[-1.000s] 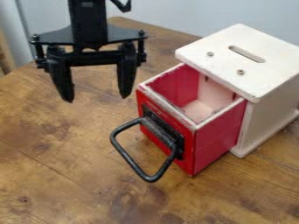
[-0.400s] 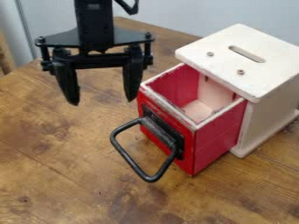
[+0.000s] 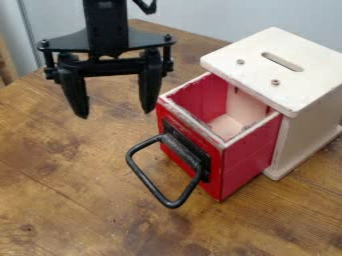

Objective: Open the drawer

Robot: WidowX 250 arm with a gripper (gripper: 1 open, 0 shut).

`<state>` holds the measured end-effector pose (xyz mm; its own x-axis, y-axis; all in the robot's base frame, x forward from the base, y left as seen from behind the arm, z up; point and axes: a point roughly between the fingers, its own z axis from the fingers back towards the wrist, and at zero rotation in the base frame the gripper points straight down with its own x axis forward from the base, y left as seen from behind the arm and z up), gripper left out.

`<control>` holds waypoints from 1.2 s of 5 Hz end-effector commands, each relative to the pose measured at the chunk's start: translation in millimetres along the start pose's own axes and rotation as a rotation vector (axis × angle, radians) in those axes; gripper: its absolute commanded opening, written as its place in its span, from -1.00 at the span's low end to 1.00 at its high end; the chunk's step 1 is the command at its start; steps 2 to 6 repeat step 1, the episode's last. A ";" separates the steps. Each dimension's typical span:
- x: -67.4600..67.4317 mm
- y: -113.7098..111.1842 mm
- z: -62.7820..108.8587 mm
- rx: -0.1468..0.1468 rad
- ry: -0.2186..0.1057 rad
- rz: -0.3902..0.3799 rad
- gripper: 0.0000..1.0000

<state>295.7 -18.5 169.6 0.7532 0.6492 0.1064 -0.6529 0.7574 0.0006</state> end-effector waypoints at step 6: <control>-1.0 -4.2 20.2 -0.043 -0.049 -0.008 1.00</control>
